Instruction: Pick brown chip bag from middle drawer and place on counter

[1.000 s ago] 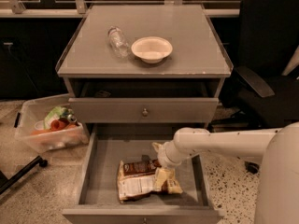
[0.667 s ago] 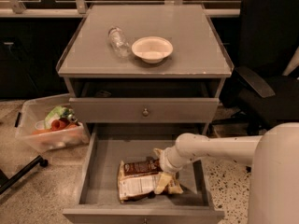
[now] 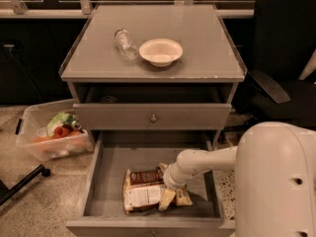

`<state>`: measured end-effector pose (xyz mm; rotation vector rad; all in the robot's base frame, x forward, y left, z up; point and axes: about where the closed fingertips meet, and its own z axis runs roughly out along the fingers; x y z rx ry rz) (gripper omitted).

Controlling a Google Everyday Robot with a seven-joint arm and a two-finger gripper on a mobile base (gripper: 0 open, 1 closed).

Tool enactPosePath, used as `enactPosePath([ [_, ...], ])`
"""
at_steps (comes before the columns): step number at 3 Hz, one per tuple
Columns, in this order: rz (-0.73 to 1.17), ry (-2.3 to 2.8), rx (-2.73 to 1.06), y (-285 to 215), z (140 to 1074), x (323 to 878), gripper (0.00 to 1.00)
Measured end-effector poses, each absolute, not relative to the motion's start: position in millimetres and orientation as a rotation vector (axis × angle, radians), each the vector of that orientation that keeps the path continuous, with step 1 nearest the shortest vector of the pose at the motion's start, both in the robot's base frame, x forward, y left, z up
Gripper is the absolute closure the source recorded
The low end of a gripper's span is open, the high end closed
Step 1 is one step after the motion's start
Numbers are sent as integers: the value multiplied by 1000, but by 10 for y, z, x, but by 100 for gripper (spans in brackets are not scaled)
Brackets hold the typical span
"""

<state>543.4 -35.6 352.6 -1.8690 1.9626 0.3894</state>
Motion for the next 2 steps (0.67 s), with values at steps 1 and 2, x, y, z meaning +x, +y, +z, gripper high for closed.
enactPosePath([
  [1,396,1978,-1863,-223,3353,5439,16],
  [2,397,1976,-1862,-212,3381,5439,40],
])
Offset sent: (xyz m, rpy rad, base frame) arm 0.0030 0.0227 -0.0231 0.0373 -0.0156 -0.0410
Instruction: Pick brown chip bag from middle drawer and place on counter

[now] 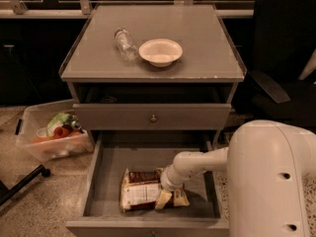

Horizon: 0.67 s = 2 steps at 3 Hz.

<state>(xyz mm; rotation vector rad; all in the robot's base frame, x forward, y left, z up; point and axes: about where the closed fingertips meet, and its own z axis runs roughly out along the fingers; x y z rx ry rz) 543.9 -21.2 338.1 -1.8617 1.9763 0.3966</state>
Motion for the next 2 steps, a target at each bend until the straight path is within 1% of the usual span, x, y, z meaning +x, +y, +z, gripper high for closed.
enactPosePath([
  [2,396,1966,-1846,-209,3465,5420,86],
])
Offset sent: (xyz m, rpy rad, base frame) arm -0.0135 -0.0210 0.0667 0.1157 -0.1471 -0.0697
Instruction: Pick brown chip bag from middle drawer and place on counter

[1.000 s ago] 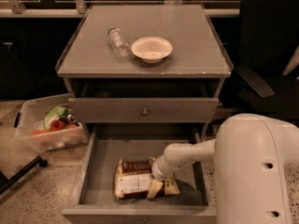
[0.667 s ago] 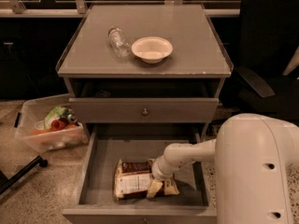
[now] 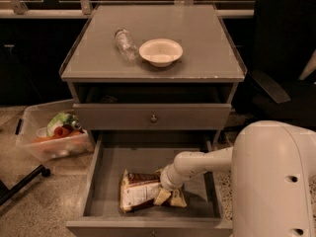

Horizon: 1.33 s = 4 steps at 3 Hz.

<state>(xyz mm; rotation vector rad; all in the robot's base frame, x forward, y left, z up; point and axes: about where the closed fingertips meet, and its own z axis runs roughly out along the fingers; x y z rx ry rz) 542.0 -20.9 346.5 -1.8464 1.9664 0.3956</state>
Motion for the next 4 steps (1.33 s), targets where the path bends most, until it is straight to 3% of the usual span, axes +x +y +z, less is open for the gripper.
enactPosePath([
  [1,354,1951,-1811,-295,3790,5319,100],
  [4,99,1932,-1776,-571,5203,4894,100],
])
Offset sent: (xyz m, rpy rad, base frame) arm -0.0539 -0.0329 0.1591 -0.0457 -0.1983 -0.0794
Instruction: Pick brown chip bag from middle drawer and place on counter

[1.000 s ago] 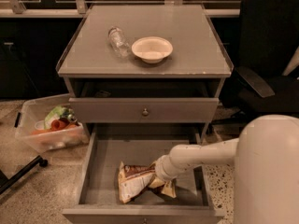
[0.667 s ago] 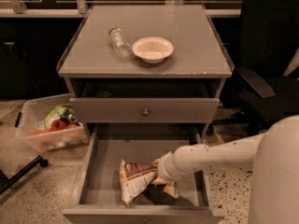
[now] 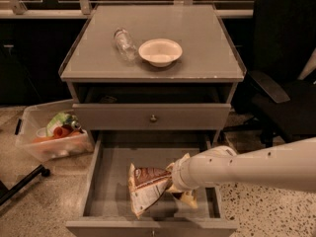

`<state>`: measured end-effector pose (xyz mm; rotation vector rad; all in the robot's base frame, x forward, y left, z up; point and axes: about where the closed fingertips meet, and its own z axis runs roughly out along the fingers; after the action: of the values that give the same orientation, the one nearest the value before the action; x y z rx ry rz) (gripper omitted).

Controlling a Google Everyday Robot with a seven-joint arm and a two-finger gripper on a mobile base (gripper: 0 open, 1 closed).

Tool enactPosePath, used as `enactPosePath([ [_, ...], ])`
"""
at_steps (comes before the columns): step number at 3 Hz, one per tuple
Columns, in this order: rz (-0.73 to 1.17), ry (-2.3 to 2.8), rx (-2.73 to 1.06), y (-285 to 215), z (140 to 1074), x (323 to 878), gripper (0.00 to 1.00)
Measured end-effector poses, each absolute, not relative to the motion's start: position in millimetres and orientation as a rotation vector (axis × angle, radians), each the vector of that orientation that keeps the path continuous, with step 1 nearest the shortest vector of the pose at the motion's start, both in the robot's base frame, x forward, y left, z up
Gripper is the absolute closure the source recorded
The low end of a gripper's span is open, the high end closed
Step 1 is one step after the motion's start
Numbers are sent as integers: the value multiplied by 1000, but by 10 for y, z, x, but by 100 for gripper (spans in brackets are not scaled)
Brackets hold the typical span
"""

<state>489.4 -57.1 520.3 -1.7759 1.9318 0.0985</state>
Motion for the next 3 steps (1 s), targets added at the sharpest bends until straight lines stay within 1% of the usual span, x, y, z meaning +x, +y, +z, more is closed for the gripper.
enactPosePath([
  [1,13,1916,-1782,-696,5837,4893,100],
  [2,-76,1900,-1810,-789,6571,5022,100],
  [3,-195,1941,-1836,-924,7461,5293,100],
])
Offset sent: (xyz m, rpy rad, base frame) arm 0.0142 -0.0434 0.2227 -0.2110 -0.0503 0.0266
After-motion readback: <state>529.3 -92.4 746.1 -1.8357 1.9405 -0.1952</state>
